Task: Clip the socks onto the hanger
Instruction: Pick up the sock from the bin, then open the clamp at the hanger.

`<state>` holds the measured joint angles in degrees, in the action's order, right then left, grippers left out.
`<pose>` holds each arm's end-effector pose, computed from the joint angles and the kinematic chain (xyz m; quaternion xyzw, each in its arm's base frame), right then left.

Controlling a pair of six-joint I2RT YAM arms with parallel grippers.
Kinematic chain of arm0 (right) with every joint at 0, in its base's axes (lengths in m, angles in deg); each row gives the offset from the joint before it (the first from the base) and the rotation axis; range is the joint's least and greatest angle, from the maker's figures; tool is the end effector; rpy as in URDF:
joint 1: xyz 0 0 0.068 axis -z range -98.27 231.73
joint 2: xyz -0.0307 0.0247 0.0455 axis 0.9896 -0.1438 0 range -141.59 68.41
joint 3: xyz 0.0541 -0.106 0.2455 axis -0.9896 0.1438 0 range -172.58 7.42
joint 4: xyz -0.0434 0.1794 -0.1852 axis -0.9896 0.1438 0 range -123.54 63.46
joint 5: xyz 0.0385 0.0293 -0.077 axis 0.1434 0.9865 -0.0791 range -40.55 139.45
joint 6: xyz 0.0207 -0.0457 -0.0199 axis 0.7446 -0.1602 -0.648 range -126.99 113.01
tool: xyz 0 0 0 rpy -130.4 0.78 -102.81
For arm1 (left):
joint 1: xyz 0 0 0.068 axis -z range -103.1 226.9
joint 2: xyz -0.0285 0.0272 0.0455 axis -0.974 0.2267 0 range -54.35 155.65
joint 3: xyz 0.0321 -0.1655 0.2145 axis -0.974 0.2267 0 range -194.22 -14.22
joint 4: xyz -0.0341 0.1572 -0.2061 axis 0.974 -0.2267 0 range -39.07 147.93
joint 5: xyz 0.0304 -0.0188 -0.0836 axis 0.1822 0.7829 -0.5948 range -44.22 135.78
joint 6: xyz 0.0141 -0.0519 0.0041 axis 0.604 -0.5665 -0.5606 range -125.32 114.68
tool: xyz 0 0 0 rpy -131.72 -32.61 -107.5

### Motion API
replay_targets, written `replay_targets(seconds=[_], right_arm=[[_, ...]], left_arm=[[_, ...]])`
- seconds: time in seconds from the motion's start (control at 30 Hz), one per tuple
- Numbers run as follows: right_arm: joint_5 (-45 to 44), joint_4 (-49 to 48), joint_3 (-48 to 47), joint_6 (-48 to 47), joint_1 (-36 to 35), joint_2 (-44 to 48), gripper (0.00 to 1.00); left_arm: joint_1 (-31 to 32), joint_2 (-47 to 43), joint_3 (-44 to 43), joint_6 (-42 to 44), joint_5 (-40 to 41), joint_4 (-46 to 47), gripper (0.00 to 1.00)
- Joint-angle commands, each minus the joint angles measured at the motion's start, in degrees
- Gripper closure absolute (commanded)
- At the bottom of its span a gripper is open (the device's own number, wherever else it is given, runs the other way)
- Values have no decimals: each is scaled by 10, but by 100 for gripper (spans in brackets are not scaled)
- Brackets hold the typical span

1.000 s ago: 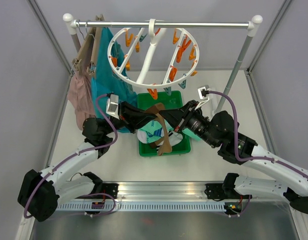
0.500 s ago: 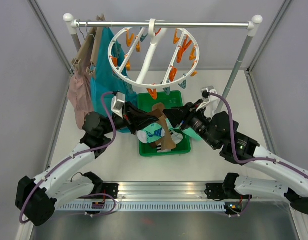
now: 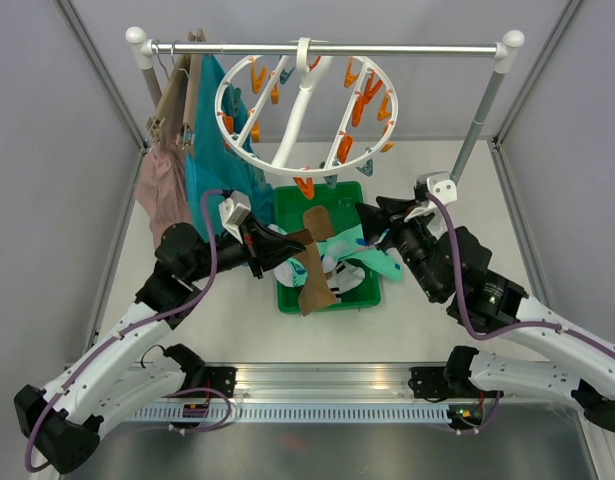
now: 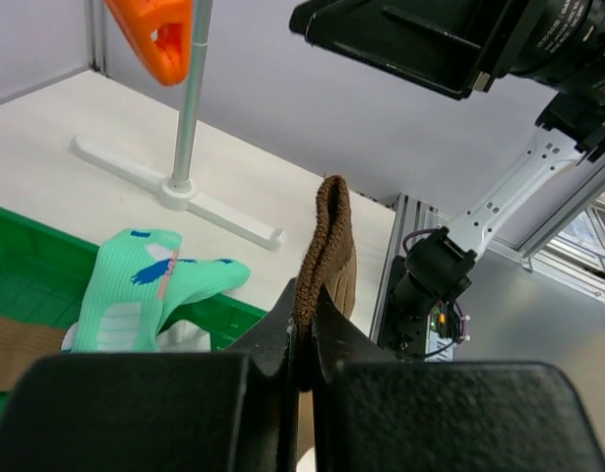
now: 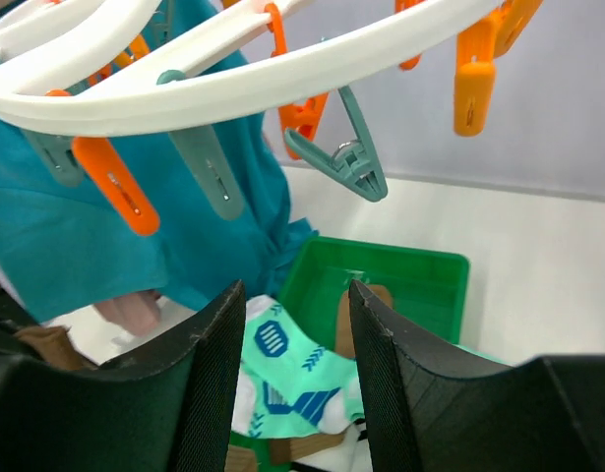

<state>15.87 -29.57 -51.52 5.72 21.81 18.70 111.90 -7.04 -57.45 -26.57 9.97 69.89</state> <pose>0.1097 0.1501 0.4229 -0.0628 0.6767 0.2620 0.6852 0.1450 -0.1268 0.3641 0.3050 0.5928 -0.5164 0.5375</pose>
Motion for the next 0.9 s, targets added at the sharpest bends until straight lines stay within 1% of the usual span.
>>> replay_targets(seconds=[0.0,0.07,0.1,0.17,0.27,0.33,0.43,0.63,0.87], right_arm=[[-53,-19,-39,-79,-4,-7,47],[-63,-20,-52,-118,-3,-18,46],[-68,-19,-57,-123,-3,-21,46],[-64,-30,-63,-169,-3,-30,45],[-49,-34,-74,-199,-1,-42,40],[-19,-25,-94,-200,6,-60,38],[15,-5,-118,-193,32,-79,37],[39,4,-139,-189,68,-97,37],[95,6,-149,-184,103,-116,36]], left_arm=[[2,-12,-27,30,28,-47,98],[2,-11,-32,35,33,-55,98],[2,-9,-33,36,35,-60,98],[2,-10,-34,37,32,-58,98],[2,-10,-34,37,31,-56,98],[2,-8,-35,37,29,-55,98],[2,-4,-38,37,25,-53,98],[2,-4,-40,39,20,-53,98],[2,-3,-42,41,17,-53,98]])
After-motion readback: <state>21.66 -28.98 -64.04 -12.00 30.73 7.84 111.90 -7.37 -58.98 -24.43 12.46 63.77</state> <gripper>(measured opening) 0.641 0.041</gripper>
